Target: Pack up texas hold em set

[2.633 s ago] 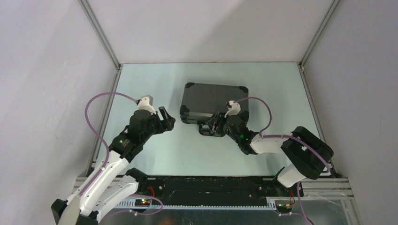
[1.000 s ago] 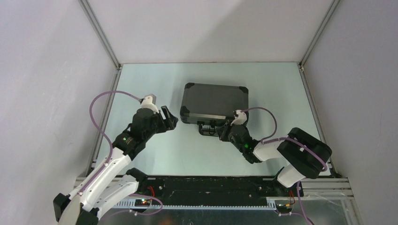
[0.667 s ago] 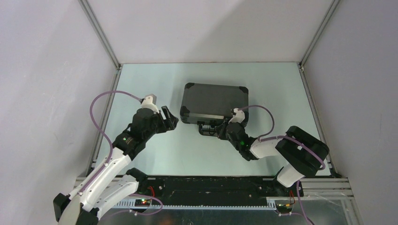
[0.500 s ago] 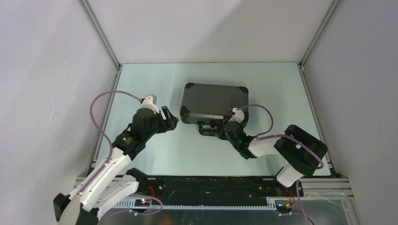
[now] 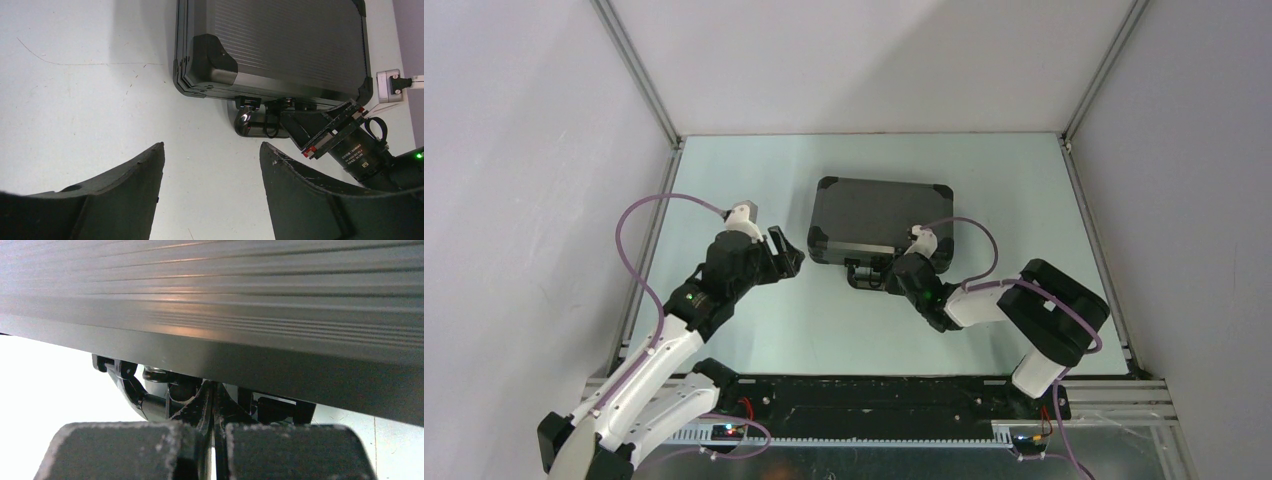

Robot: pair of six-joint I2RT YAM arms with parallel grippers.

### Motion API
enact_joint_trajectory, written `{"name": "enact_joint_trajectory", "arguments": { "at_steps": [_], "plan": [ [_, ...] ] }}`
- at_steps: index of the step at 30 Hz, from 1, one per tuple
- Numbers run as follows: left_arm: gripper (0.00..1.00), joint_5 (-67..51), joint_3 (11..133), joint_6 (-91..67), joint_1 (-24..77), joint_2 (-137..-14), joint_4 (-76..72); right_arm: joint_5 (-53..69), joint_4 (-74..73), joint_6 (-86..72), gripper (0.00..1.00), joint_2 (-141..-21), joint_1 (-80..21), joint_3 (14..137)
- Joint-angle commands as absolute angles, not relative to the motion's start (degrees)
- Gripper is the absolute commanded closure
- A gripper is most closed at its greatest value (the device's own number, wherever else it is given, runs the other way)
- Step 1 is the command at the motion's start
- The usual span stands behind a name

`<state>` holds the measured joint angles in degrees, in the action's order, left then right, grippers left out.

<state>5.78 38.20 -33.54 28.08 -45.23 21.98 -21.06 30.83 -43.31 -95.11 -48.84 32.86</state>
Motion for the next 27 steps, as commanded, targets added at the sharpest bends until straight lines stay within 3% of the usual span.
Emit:
{"name": "enact_joint_trajectory", "arguments": {
  "at_steps": [1,27],
  "plan": [
    [0.25,5.71,38.05,-33.53,28.44,-44.64,20.63,-16.95,32.49,-43.75,1.00,-95.73,-49.87,34.19],
    [0.25,5.47,38.06,-33.57,28.39,-45.16,20.65,-15.71,39.70,-39.55,1.00,-90.79,-50.02,34.12]
  ]
}}
